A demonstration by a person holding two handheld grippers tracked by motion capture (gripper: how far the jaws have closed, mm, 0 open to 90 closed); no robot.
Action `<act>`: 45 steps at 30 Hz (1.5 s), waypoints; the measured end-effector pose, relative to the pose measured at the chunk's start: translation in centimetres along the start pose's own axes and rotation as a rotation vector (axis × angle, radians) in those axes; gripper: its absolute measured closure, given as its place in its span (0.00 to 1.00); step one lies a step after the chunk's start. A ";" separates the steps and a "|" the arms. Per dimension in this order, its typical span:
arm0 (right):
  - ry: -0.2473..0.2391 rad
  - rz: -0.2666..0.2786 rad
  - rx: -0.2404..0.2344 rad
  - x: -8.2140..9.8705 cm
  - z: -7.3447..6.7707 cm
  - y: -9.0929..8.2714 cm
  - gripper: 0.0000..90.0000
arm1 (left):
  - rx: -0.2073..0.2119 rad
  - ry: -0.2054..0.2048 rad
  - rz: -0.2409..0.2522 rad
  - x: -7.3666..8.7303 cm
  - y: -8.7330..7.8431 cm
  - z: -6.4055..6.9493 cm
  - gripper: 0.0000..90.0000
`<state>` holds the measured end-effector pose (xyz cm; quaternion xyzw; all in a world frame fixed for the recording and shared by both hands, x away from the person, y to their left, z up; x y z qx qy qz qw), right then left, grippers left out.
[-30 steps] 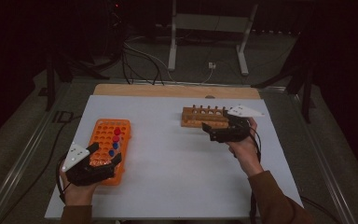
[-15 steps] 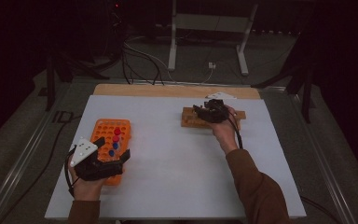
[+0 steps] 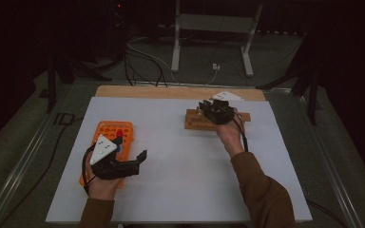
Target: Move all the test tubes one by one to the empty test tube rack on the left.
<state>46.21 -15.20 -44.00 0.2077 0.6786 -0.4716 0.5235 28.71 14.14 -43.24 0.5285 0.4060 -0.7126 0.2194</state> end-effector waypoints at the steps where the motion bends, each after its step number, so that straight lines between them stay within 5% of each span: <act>1: -0.022 0.012 0.002 -0.5 -0.3 -1.0 0.85 | 0.007 0.010 -0.005 -0.2 0.3 0.3 0.06; 5: -0.094 0.046 -0.081 -1.9 -2.6 -4.5 0.85 | 0.043 0.052 -0.023 -1.0 2.1 2.0 0.10; 9: -0.154 0.031 -0.226 -1.5 -6.6 -7.0 0.85 | 0.075 0.108 -0.036 -1.7 3.9 4.0 0.24; 14: -0.179 -0.009 -0.385 -0.1 -10.9 -8.5 0.85 | 0.097 0.185 -0.073 -1.7 5.4 5.5 0.61; 19: -0.185 -0.020 -0.454 0.2 -12.8 -9.1 0.85 | 0.123 0.229 -0.109 -1.0 5.9 6.0 0.76; 27: -0.173 -0.047 -0.499 0.7 -13.0 -8.9 0.84 | 0.153 0.249 -0.102 -0.1 5.3 6.5 0.85; 33: -0.086 0.027 -0.528 0.7 -11.2 -10.9 0.46 | 0.092 0.158 -0.051 1.7 1.1 3.4 0.85; 38: -0.053 0.055 -0.387 2.1 -8.1 -12.5 0.22 | 0.038 0.114 -0.042 3.9 -2.9 0.9 0.85; 45: -0.011 0.092 -0.284 3.7 -5.1 -14.9 0.17 | -0.011 0.108 -0.043 5.7 -6.0 -0.3 0.85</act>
Point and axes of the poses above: each handheld gripper's, and its own axes: y roughly forward along the jaws, x roughly out of its underside, z roughly to its right, the point moved 4 cm from there along y, roughly forward along the jaws, and after that the axes turned 2 degrees about x, right-handed, at the moved point
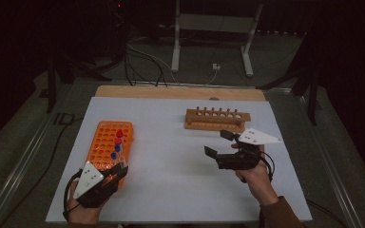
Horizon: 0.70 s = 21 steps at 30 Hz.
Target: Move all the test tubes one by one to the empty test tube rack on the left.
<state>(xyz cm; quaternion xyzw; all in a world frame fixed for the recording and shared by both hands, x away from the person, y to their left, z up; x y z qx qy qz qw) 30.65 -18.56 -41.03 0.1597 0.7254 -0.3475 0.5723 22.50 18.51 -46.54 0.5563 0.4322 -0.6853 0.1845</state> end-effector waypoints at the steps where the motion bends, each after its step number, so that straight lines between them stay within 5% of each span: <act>1: 0.000 0.005 0.010 0.2 0.2 -0.4 0.17 | -0.009 0.000 -0.005 0.3 -0.2 -0.2 0.85; 11: 0.041 0.034 0.084 1.7 1.9 -2.9 0.17 | -0.078 -0.007 -0.068 2.7 0.0 -2.5 0.85; 16: 0.051 0.037 0.122 2.4 2.7 -3.9 0.17 | -0.068 0.014 -0.178 4.2 1.0 -2.5 0.85; 21: 0.070 0.031 0.162 3.7 3.6 -4.8 0.17 | -0.059 -0.009 -0.224 4.5 1.1 -2.5 0.86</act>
Point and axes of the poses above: each handheld gripper's, and its own axes: y roughly forward along the jaws, x roughly out of its underside, z roughly to its right, the point moved 4 cm from there along y, roughly forward along the jaws, and after that the axes turned 2 degrees about x, right-handed, at the moved point
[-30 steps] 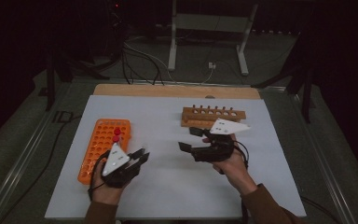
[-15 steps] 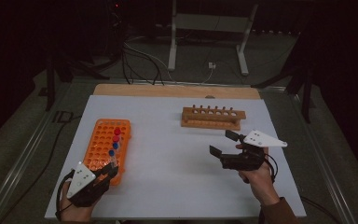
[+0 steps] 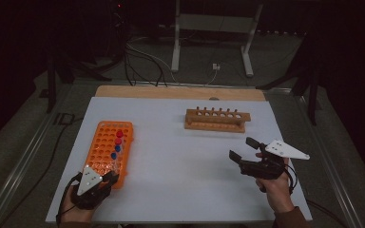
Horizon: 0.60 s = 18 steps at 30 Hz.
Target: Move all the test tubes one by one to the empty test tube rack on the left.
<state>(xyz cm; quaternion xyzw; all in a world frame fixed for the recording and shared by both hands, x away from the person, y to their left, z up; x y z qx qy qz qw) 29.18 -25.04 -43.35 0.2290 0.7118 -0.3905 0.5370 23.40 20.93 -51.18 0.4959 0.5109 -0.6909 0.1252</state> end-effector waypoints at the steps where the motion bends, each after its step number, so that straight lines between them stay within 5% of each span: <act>1: 0.004 -0.004 0.011 0.3 0.2 -0.1 0.17 | -0.001 -0.004 -0.005 0.1 0.0 0.0 0.86; 10: 0.048 -0.032 0.056 2.4 1.7 -0.9 0.17 | 0.013 -0.052 -0.004 0.1 0.0 -0.1 0.84; 14: 0.055 -0.032 0.071 2.8 2.0 -1.1 0.17 | 0.019 -0.087 -0.006 0.3 -0.3 -0.3 0.63; 18: 0.048 -0.031 0.085 3.1 2.1 -1.1 0.16 | 0.033 -0.104 0.069 -0.3 -1.4 -0.3 0.47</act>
Point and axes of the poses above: each handheld gripper's, and its own axes: y roughly forward along the jaws, x roughly out of its underside, z roughly to its right, the point moved 4 cm from there along y, roughly forward along the jaws, and after that the axes turned 2 degrees about x, right-handed, at the moved point
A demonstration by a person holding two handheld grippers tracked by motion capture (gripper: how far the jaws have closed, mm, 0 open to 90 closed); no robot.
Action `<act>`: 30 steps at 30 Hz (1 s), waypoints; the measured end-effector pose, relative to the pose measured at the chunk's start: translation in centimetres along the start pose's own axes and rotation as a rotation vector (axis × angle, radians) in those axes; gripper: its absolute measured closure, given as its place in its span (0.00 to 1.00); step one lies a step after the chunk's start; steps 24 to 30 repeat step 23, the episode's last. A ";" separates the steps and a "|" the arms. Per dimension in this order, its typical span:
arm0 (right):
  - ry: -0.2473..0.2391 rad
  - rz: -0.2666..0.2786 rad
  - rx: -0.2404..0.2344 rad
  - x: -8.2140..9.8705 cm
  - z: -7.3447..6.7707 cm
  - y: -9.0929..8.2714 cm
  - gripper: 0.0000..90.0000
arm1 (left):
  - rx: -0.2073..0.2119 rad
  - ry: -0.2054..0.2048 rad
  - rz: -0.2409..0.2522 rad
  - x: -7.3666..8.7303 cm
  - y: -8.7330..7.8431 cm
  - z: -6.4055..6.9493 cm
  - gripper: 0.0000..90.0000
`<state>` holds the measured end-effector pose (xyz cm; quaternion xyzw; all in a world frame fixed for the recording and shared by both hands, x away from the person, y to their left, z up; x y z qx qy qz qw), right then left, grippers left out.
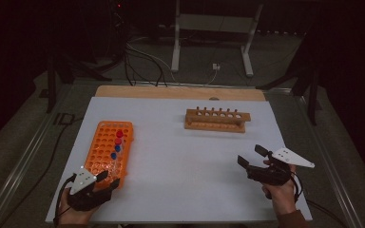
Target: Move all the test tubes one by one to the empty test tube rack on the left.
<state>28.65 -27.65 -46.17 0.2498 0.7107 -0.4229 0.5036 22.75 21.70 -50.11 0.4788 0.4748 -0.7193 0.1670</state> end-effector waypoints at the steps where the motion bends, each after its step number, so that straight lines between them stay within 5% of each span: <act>1: 0.002 0.001 0.001 0.1 0.0 0.0 0.16 | 0.003 -0.005 0.030 -0.3 -0.4 0.0 0.43; 5: -0.006 0.016 0.013 0.5 0.2 -0.3 0.14 | -0.022 -0.033 0.165 -1.6 -1.6 -0.7 0.28; 12: -0.001 0.011 0.026 1.2 0.5 0.1 0.04 | -0.111 -0.089 0.291 -3.7 -2.0 -2.2 0.05; 19: 0.002 0.001 0.039 1.7 0.7 0.5 0.02 | -0.146 -0.130 0.305 -4.0 -1.5 -3.1 0.01; 30: 0.007 -0.001 0.050 1.8 0.9 0.6 0.02 | -0.155 -0.138 0.300 -3.9 -1.4 -3.2 0.01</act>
Point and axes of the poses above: each handheld gripper's, and its own axes: y roughly forward along the jaws, x roughly out of its underside, z roughly to its right, the point moved 4 cm from there along y, roughly forward along the jaws, and after that the axes turned 2 degrees about x, right-handed, at the moved point
